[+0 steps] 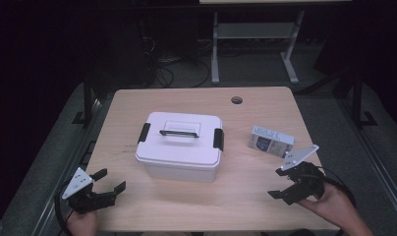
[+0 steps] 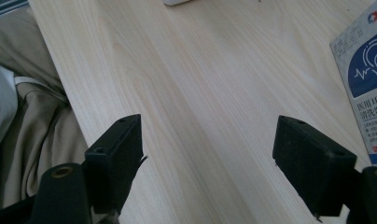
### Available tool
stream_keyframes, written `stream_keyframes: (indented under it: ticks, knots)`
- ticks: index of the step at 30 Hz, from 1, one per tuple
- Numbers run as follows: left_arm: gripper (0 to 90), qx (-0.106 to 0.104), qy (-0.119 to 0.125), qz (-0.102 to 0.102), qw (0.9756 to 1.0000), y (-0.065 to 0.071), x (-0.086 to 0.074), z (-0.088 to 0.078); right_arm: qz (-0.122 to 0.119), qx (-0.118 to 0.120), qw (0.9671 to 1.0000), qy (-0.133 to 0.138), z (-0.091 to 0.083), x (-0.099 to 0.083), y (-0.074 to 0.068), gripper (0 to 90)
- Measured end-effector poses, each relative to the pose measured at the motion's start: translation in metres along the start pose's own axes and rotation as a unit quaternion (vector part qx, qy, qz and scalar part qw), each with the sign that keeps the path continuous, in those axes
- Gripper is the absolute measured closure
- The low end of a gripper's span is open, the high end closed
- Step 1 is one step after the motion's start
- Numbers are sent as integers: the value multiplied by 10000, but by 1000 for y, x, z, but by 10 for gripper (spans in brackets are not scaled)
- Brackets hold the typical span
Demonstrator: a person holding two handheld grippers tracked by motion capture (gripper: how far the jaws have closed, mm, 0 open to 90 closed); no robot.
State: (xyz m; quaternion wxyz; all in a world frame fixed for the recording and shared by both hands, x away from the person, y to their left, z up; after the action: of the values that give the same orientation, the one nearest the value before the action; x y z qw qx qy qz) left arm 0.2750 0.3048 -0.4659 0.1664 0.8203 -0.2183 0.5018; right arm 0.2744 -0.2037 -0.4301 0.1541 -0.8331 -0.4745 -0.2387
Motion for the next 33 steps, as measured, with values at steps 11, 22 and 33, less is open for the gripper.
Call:
stream_keyframes:
  ticks: [11,22,33]
  knots:
    - [135,8,14,-12,10000,-1,0,-1,-234,11,9995,-193,-10,19,1,243]
    - [135,12,58,-51,10000,-2,0,-3,-345,65,9989,-303,-23,41,3,252]
    - [135,8,123,-87,9999,-2,0,-5,-537,62,9975,-446,-24,67,0,230]
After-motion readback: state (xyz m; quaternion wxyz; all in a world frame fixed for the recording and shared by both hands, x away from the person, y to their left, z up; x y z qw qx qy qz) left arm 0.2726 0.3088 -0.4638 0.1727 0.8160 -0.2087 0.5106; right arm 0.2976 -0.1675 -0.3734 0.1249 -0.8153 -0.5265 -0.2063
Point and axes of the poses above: each handheld gripper's, and its own axes: z roughly forward along the jaws, x roughly out of its top, y roughly to its right, the point moved 7 cm from there along z, roughly forward along the jaws, and after that the axes turned 1 degree about -z, right-handed, at the moved point
